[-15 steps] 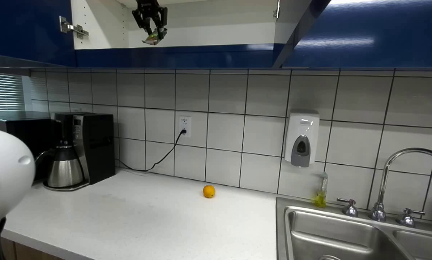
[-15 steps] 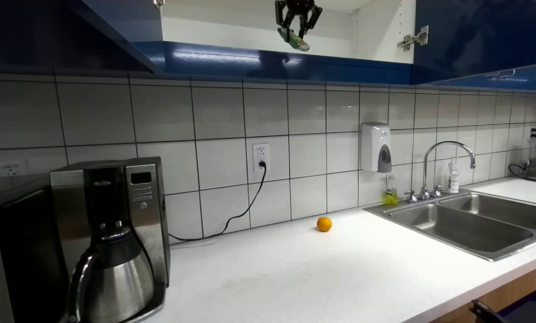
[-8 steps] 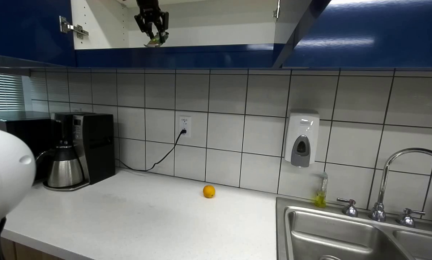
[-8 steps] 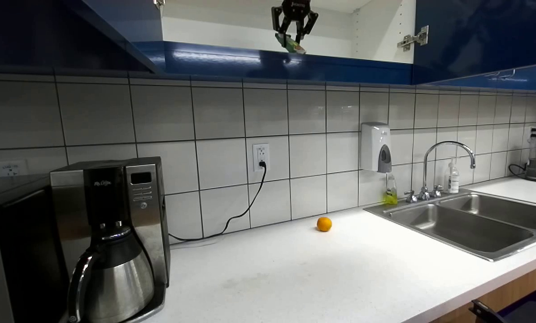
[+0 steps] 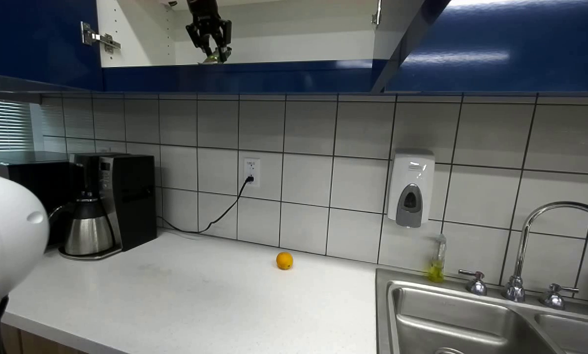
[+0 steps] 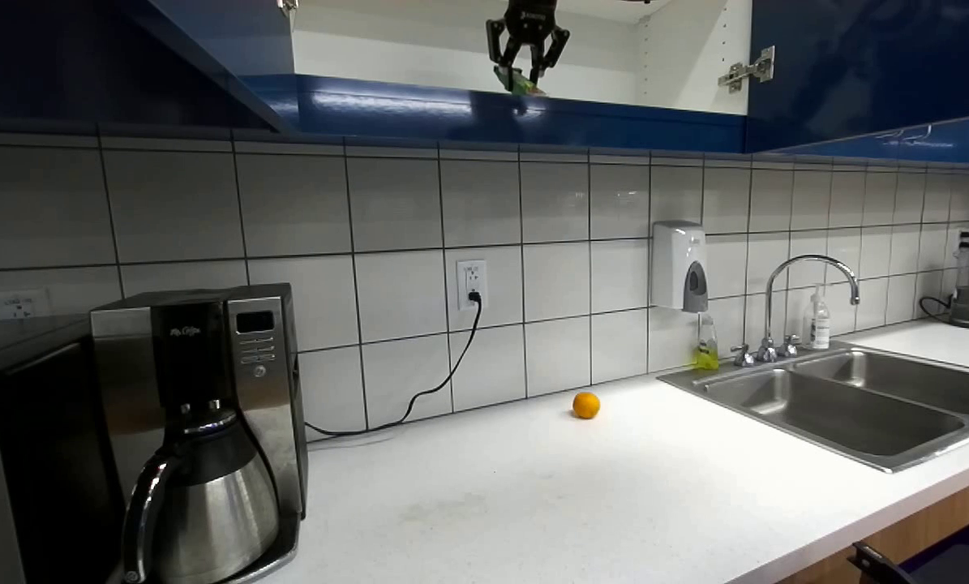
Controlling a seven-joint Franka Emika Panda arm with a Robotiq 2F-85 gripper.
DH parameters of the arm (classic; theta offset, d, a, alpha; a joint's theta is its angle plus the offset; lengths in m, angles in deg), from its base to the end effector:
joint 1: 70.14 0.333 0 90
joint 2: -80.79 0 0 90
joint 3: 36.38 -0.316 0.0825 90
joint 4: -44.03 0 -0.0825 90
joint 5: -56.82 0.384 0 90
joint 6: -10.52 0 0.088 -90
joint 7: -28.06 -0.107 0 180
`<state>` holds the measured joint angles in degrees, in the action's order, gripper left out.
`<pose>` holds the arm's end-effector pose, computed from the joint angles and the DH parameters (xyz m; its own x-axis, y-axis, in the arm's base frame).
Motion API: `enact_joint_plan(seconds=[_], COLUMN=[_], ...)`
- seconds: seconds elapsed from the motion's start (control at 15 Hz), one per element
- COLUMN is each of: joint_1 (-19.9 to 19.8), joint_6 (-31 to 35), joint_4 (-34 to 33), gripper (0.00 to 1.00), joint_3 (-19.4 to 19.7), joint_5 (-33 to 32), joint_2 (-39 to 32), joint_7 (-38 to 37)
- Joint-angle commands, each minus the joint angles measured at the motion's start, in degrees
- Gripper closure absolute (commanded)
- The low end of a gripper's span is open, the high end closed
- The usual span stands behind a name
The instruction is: Put the green packet in the open upper cabinet.
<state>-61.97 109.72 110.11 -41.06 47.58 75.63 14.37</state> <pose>0.5647 0.1101 0.7898 0.8725 -0.0190 0.4883 -0.0385 -0.9988 0.0301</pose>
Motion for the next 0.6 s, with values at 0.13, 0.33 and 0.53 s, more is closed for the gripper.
enact_joint_plan(seconds=[0.13,0.33,0.53], joint_1=[0.53,0.46,0.31], joint_6=[-0.02,-0.2,-0.18], joint_4=[-2.91,-3.25,-3.25], gripper=[0.24,0.02,0.0], joint_3=[-0.05,0.03,0.16], joint_5=[-1.91,-1.93,-1.57], joint_2=[-2.55,-3.0,-2.87], joint_7=[-2.47,-2.67,-2.71])
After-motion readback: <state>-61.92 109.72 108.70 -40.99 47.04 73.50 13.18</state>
